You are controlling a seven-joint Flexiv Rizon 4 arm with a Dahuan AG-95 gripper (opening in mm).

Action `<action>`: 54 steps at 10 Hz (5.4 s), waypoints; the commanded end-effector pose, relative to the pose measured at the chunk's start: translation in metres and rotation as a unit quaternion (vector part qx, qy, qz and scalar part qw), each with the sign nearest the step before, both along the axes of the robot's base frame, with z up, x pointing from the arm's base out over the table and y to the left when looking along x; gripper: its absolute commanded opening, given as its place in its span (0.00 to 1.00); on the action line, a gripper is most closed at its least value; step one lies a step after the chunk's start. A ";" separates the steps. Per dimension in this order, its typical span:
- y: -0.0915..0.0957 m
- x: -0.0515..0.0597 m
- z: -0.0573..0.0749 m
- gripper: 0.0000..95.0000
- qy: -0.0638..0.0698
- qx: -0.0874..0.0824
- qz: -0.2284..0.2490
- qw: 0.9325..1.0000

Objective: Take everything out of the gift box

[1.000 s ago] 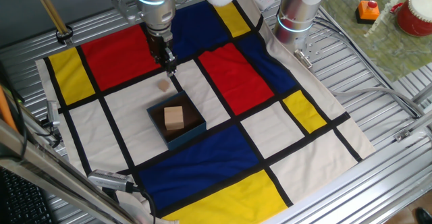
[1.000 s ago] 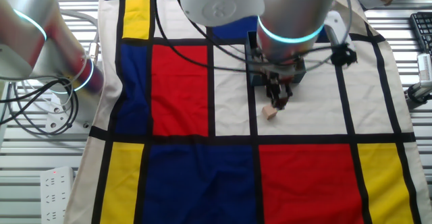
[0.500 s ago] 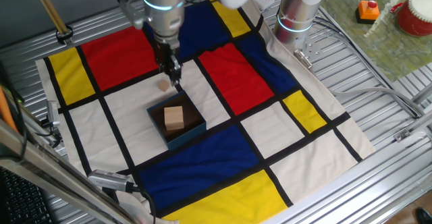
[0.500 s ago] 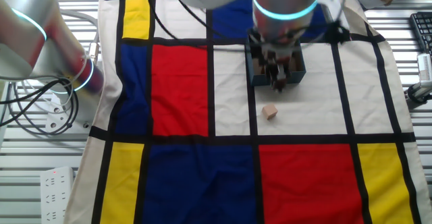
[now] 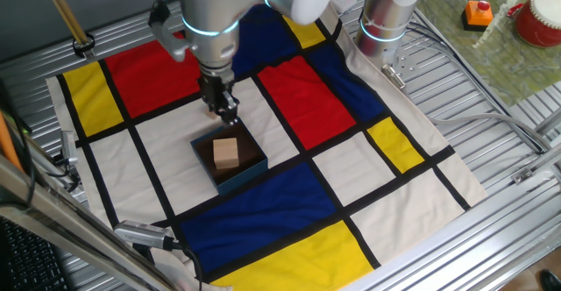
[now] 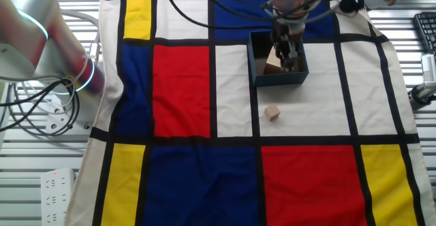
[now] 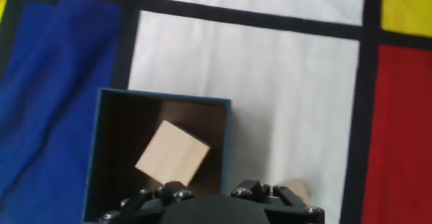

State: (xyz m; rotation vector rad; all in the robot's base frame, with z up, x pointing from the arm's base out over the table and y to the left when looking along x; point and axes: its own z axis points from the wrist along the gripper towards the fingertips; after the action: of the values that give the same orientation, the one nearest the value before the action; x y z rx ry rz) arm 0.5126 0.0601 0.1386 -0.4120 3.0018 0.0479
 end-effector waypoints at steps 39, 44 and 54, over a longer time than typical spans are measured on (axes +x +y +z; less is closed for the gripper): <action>0.038 -0.014 -0.025 0.60 0.048 -0.025 0.315 0.948; 0.038 -0.014 -0.025 0.60 0.048 -0.026 0.314 0.948; 0.038 -0.014 -0.025 0.60 0.015 -0.021 0.338 0.941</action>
State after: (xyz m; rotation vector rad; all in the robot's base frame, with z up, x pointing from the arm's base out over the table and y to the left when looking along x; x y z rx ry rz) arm 0.4991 0.0976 0.1127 -1.3838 2.7475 0.0736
